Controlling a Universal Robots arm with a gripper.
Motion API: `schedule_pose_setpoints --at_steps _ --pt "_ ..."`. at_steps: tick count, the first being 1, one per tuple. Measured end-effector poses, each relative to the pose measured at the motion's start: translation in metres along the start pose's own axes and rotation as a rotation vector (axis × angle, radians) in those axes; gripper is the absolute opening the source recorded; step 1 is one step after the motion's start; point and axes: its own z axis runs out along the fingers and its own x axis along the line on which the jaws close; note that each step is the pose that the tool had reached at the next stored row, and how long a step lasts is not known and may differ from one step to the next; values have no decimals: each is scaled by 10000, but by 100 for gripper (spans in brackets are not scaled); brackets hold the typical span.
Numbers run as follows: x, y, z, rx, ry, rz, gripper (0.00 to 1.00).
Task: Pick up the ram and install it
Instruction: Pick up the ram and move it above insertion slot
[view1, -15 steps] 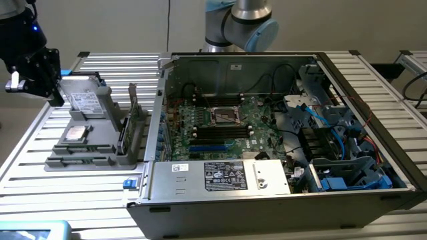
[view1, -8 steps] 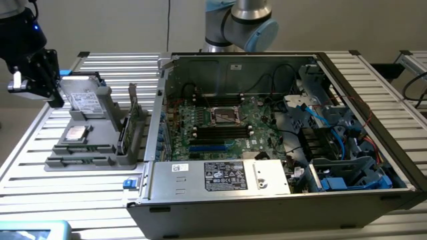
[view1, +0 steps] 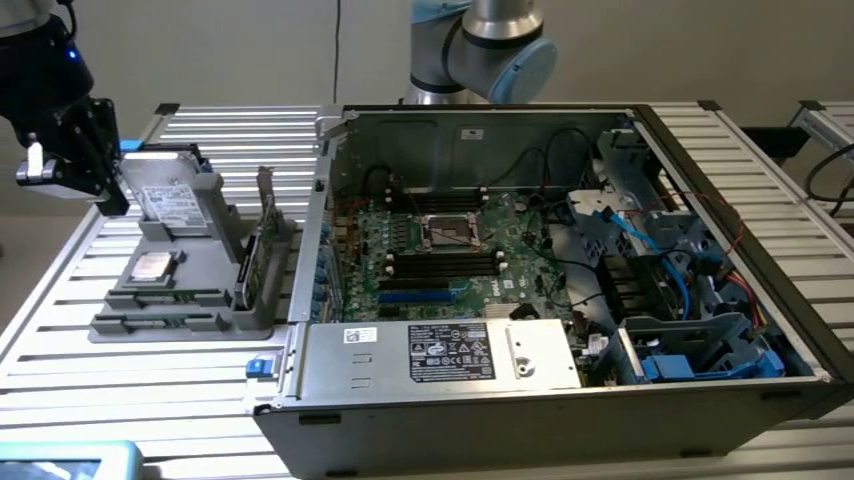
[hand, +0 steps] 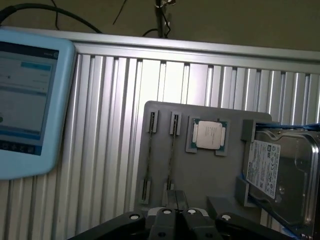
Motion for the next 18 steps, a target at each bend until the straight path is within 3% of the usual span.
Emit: schedule_pose_setpoints --at_steps 3,7,18 --pt "0 0 1 -1 1 0 17" --pt "0 0 34 0 8 -1 36" --pt "45 2 229 19 23 1 36"
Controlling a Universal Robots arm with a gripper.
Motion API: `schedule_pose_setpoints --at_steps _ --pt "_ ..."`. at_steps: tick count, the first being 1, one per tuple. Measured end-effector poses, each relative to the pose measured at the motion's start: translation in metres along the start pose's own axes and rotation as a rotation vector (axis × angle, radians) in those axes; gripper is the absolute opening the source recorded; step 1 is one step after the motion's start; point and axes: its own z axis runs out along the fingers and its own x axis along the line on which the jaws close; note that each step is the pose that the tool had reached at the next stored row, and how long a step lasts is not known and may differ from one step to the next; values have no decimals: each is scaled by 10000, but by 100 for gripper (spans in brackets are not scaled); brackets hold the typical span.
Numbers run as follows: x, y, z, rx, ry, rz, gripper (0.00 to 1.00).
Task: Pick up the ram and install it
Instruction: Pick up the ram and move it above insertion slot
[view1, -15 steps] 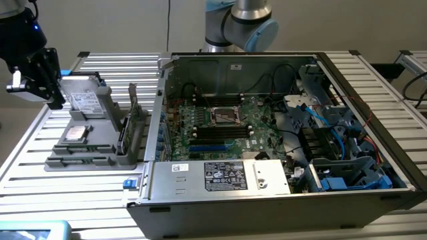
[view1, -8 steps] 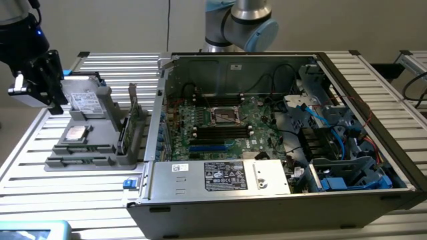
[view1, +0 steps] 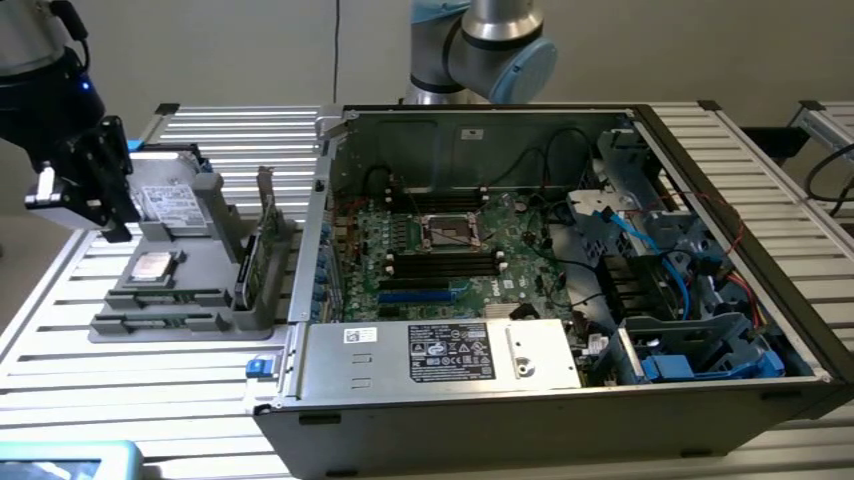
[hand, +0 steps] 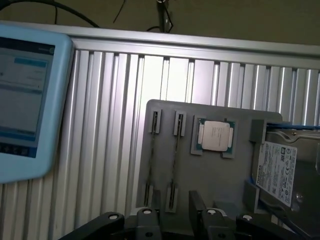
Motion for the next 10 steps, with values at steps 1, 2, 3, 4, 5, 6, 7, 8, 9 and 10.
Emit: schedule_pose_setpoints --at_steps 1,2,3,4,5,6,7,8,9,10 --pt "3 0 18 2 1 0 36" --pt "8 -1 36 3 1 -2 36" --pt "17 0 56 4 2 -1 36" --pt "29 1 73 2 2 -1 36" --pt "44 2 91 2 2 -1 36" --pt "63 2 109 2 2 -1 36" --pt "79 2 129 3 1 -1 36" --pt "85 -2 149 5 0 -1 36" --pt "89 -9 166 4 1 -1 36" --pt "92 -18 184 3 1 -1 36"
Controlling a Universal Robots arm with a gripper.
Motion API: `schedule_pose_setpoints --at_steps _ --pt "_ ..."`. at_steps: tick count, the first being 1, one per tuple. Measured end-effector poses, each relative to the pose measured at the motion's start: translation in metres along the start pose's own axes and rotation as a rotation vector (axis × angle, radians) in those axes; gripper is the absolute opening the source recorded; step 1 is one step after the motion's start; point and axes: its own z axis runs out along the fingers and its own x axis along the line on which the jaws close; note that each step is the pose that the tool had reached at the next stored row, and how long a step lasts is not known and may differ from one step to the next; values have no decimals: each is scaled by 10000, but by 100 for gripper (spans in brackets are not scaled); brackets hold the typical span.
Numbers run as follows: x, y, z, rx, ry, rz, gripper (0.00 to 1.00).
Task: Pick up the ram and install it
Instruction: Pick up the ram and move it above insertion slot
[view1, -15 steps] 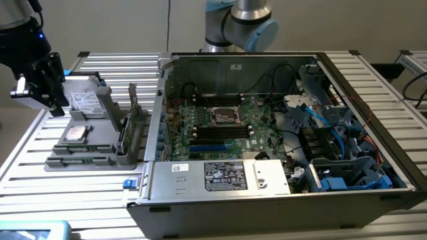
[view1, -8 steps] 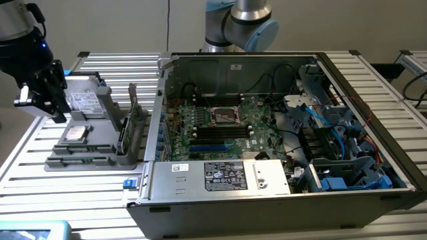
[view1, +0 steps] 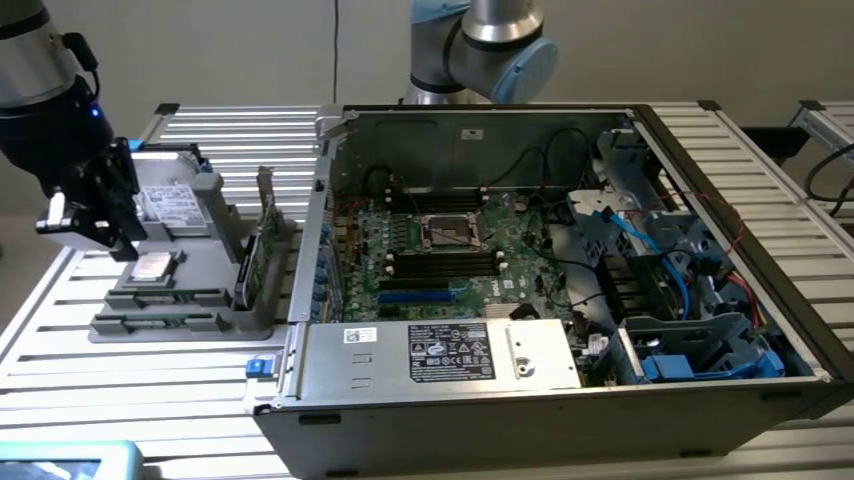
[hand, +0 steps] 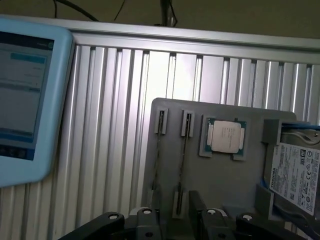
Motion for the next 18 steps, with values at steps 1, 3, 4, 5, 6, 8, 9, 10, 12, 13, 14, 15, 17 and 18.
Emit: schedule_pose_setpoints --at_steps 1,3,4,5,6,8,9,10,12,13,14,15,17,18 --pt "3 -9 18 0 0 0 36" --pt "14 -31 54 -1 -1 1 36" --pt "20 -43 71 -10 -2 1 36" --pt "24 -53 86 -33 -2 0 36" --pt "28 -62 99 -60 -4 -1 36" --pt "35 -77 121 -136 -10 -3 36" --pt "39 -85 135 -161 -12 -3 36" --pt "49 -88 152 -166 -11 -3 36" --pt "82 -88 189 -168 -11 -2 36" --pt "100 -89 207 -166 -12 -2 36" --pt "109 -93 227 -163 -14 0 36" --pt "114 -101 244 -165 -13 2 36" --pt "119 -121 280 -167 -12 12 36" --pt "121 -126 299 -168 -12 24 36"
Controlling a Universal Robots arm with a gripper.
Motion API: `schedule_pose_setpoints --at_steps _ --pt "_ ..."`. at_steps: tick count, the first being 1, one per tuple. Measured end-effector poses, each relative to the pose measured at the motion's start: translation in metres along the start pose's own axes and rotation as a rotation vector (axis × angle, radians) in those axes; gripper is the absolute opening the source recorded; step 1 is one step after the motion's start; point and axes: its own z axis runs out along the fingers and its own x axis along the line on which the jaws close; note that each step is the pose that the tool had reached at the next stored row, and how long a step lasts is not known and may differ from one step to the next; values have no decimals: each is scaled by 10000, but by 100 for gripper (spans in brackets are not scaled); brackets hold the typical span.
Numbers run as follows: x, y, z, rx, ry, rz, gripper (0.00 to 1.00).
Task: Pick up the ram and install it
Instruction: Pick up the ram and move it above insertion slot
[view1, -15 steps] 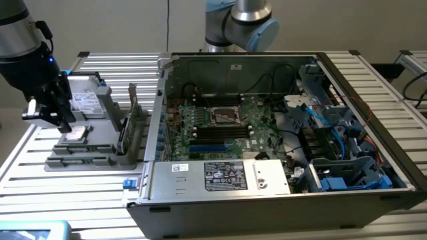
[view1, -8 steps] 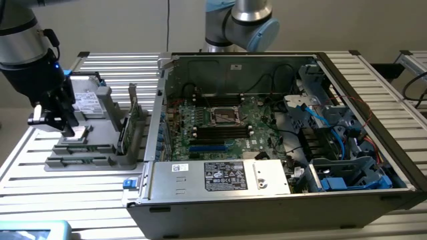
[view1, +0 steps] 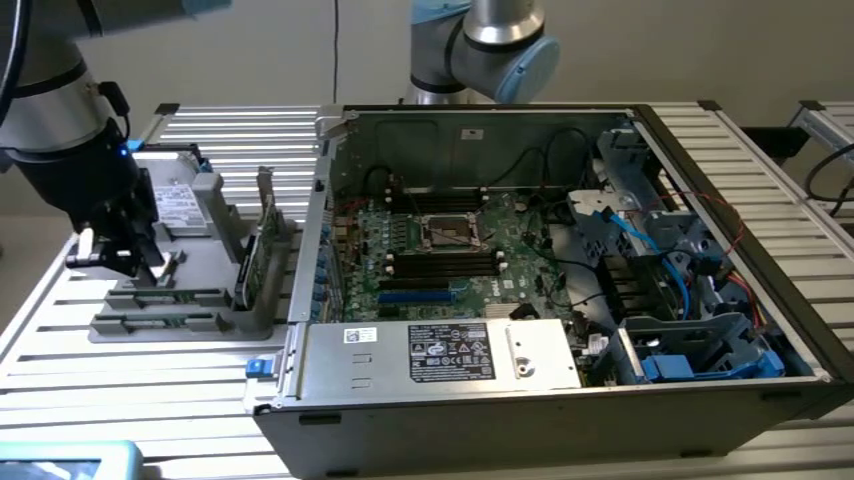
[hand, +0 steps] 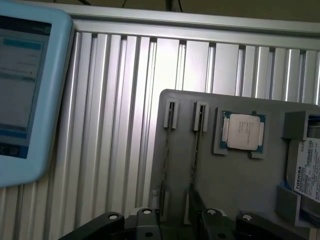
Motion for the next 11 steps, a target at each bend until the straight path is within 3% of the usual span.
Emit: schedule_pose_setpoints --at_steps 4,8,11 --pt "13 -3 72 -7 -3 60 36" --pt "24 -5 123 -111 -11 144 36" --pt "42 -6 175 -127 -13 179 36"
